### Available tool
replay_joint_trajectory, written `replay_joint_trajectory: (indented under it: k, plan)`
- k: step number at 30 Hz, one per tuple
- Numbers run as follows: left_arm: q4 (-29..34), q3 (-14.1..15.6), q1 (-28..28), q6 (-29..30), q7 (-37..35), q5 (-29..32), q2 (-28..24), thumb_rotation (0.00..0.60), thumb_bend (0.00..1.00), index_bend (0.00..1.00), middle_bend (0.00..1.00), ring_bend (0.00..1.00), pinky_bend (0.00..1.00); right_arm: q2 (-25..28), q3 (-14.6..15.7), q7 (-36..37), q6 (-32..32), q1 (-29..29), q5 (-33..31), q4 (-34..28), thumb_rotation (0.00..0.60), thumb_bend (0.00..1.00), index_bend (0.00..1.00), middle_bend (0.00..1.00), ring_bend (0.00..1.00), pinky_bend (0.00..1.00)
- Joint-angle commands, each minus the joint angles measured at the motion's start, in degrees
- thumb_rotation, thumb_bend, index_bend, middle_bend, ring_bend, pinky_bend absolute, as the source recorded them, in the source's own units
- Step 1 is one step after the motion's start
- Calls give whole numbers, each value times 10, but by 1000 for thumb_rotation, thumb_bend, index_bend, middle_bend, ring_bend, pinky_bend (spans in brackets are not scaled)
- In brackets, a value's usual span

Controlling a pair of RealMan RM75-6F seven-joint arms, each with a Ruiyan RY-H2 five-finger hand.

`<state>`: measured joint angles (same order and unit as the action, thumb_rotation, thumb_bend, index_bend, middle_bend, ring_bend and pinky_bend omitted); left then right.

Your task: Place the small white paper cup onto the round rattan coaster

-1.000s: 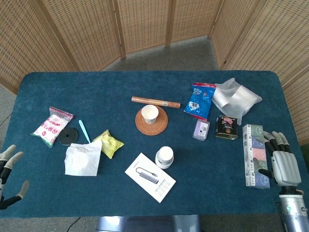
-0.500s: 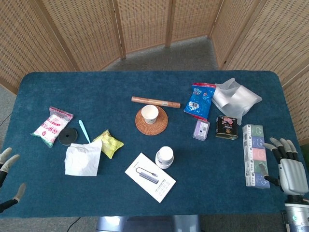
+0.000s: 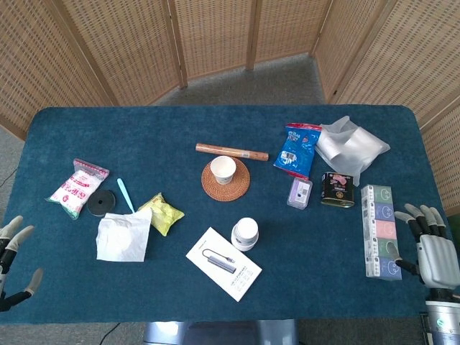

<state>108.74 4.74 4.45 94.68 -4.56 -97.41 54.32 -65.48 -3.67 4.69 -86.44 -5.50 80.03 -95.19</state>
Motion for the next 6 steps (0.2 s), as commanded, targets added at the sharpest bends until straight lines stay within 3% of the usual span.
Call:
replay_joint_trajectory:
  k: [1, 6]
  plan:
    - [-1, -2, -3, -6, 1, 5, 3, 600, 460, 106, 21, 0, 0, -1, -3, -3, 6, -1, -2, 0, 600, 397, 232, 150, 39, 72]
    - [-1, -5, -8, -16, 7, 10, 7, 600, 459, 106, 20, 0, 0, -5, -9, -7, 12, -3, -4, 0, 600, 398, 232, 149, 39, 72]
